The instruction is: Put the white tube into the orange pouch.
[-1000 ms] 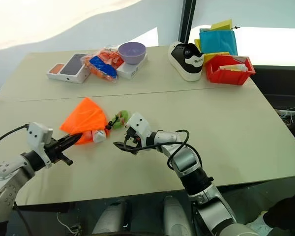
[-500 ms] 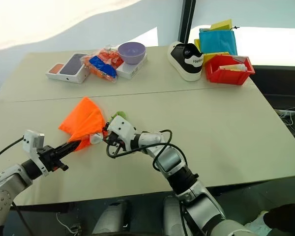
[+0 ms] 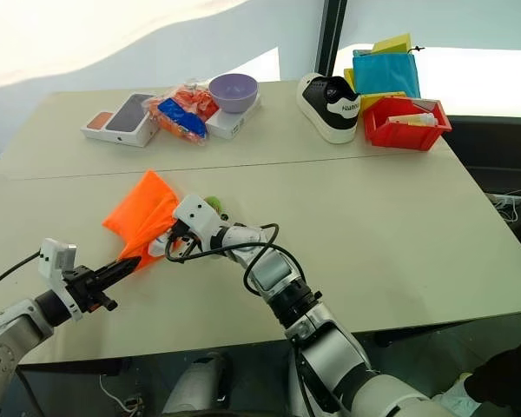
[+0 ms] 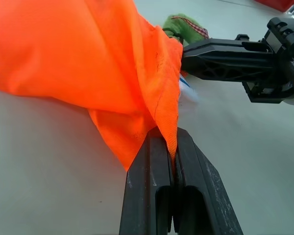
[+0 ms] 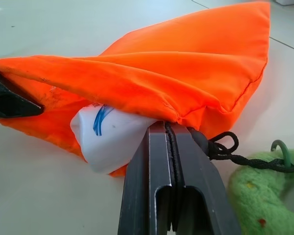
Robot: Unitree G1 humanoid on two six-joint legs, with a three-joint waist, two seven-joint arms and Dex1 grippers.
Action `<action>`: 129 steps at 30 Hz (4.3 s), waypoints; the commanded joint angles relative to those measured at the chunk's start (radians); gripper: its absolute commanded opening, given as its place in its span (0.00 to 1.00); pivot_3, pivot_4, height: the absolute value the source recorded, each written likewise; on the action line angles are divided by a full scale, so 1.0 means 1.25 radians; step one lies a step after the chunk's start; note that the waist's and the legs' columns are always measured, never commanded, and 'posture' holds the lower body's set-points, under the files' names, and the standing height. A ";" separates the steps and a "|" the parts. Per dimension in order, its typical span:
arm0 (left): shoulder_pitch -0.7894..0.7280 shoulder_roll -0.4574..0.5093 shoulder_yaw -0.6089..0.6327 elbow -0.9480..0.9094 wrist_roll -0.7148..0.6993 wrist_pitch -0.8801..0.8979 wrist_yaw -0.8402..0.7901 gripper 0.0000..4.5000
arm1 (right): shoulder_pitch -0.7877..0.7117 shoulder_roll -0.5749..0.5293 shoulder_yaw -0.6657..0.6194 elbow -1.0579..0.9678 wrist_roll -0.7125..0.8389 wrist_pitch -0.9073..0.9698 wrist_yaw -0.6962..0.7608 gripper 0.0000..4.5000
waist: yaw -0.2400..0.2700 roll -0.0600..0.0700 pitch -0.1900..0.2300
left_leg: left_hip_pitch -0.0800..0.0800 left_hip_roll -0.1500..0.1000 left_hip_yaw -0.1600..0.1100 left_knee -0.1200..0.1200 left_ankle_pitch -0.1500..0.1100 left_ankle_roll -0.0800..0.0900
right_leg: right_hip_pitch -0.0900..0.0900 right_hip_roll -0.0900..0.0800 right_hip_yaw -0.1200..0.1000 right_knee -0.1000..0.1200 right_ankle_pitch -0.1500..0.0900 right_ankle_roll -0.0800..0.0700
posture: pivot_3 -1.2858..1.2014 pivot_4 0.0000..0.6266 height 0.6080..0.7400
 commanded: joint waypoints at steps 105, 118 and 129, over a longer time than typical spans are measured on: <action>-0.369 0.158 -0.245 0.257 0.270 -0.327 -0.253 0.98 | 0.263 -0.409 -0.214 -0.506 0.056 0.089 0.120 0.01 | 0.005 -0.002 -0.001 | -0.008 -0.001 0.001 0.003 0.001 -0.001 | -0.008 0.002 0.000 0.004 0.002 0.003 | 0.52 0.24 1.00; -0.673 0.088 -0.446 0.556 0.384 -0.429 -0.470 0.98 | 0.233 -0.425 -0.187 -0.485 0.074 0.067 0.136 0.01 | 0.007 -0.002 -0.001 | -0.010 -0.001 0.000 0.009 0.001 0.000 | -0.008 0.003 -0.001 0.005 0.004 0.005 | 0.52 0.24 1.00; -0.930 -0.015 -0.531 0.950 0.506 -0.622 -0.661 0.98 | 0.231 -0.424 -0.171 -0.491 0.057 0.051 0.115 0.01 | 0.003 -0.003 -0.001 | -0.012 -0.001 0.000 0.013 0.000 0.000 | -0.008 0.003 -0.001 0.006 0.005 0.007 | 0.52 0.24 1.00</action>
